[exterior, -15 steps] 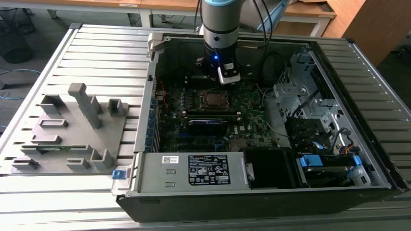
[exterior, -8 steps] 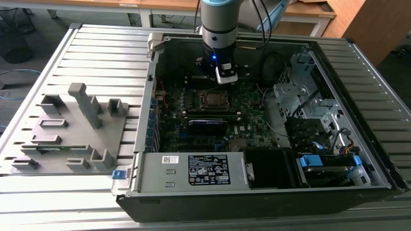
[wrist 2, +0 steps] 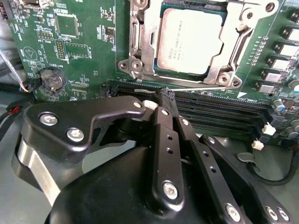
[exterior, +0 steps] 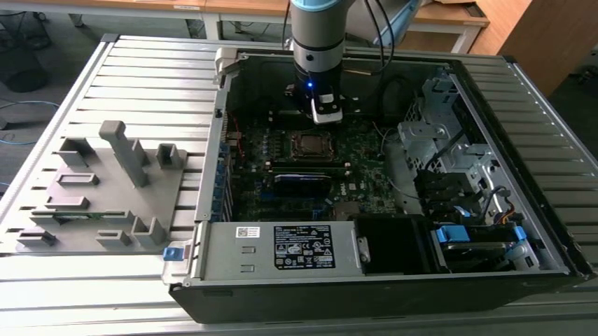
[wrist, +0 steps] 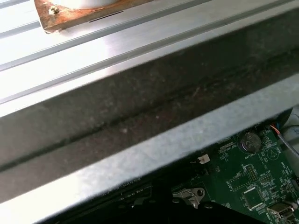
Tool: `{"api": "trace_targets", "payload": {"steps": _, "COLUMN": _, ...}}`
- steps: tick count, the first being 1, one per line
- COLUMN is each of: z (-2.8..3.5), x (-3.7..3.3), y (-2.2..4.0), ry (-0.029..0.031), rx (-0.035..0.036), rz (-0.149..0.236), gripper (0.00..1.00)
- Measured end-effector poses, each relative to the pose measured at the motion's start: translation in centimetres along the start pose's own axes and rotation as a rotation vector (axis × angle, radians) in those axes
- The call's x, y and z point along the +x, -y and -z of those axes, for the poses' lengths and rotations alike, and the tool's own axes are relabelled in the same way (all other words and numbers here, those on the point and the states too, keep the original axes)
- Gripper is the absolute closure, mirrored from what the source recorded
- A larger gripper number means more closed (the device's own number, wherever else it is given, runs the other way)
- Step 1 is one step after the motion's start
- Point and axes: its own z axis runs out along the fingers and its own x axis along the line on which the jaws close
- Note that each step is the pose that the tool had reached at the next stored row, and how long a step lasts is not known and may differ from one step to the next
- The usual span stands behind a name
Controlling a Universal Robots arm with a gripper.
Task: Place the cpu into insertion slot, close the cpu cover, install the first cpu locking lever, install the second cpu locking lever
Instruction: 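Install the first cpu locking lever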
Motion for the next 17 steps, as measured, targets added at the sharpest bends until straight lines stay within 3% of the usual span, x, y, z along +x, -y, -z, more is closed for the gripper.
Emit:
{"api": "trace_targets", "payload": {"steps": 6, "z": -0.25, "x": 0.01, "y": 0.05, "ry": 0.0035, "rx": 0.0009, "rz": -0.017, "gripper": 0.89}}
{"api": "trace_targets", "payload": {"steps": 17, "z": -0.37, "x": 0.00, "y": -0.02, "ry": 0.0046, "rx": 0.0022, "rz": -0.019, "gripper": 0.89}}
